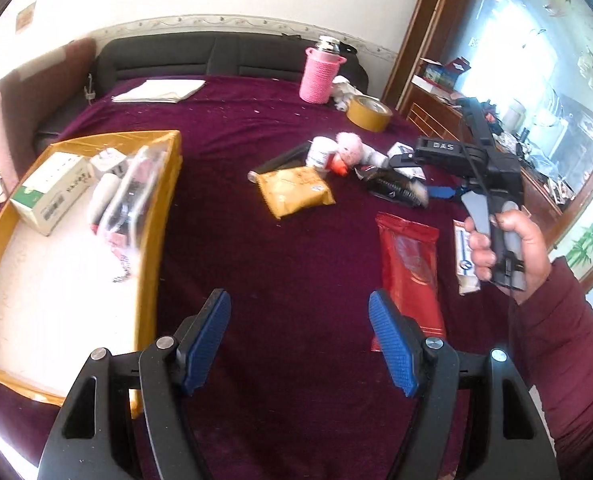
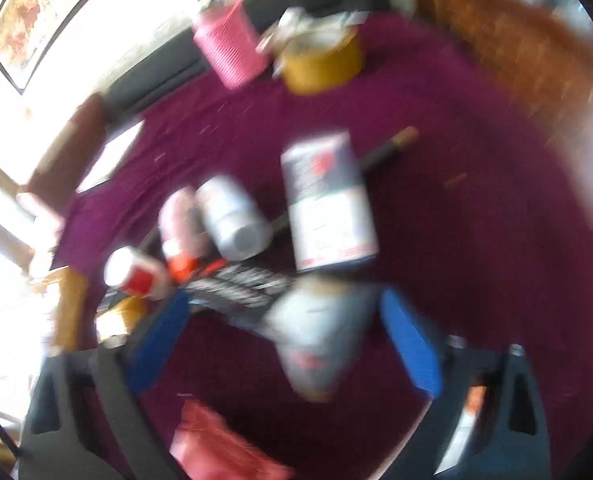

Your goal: Organize objects

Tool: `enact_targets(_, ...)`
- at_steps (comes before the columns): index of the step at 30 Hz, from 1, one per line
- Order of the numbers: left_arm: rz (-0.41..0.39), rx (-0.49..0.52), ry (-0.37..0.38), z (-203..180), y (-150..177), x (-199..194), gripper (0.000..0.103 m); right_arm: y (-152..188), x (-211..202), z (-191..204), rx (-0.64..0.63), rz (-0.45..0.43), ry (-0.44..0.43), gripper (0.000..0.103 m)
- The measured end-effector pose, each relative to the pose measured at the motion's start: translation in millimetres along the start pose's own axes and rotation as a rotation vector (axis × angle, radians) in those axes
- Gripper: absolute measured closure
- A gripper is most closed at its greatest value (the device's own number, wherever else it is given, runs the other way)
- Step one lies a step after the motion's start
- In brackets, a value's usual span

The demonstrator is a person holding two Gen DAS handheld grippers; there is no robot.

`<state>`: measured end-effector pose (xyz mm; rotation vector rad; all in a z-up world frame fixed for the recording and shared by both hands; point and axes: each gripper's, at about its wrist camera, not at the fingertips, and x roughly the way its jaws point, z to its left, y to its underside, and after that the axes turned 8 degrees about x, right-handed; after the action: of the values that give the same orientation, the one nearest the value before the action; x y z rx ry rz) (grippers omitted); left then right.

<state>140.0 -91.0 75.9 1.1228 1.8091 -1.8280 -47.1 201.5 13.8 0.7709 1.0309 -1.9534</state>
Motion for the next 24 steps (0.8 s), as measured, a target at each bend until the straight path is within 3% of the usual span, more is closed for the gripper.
enact_targets(3, 0.003, -0.033, -0.005, 15.1, 0.2, 3.3, 0.037, 25.8, -3.3, 32.1, -0.103, 0.132, -0.237, 0.012)
enact_targets(5, 0.019, -0.063, 0.016, 23.1, 0.3, 9.2, 0.037, 39.1, -17.8, 45.7, -0.155, 0.128, -0.268, 0.012)
enact_targets(7, 0.023, -0.084, 0.031, 27.0, 2.5, 13.3, 0.037, 42.6, -31.8, 48.4, -0.17, 0.059, -0.173, 0.012)
enact_targets(9, 0.022, -0.086, 0.047, 28.4, 5.8, 17.2, 0.037, 43.4, -35.8, 50.2, -0.207, -0.007, -0.009, 0.012)
enact_targets(11, 0.034, -0.08, 0.052, 28.3, 8.2, 22.5, 0.037, 46.0, -28.7, 52.1, -0.224, -0.013, 0.095, 0.012)
enact_targets(20, 0.03, -0.088, 0.073, 37.1, 9.0, 19.6, 0.037, 45.5, 17.3, 71.8, -0.361, 0.004, 0.299, 0.014)
enact_targets(24, 0.026, -0.1, 0.082, 45.0, 13.5, 18.6, 0.037, 43.0, 44.7, 79.9, -0.44, 0.053, 0.396, 0.034)
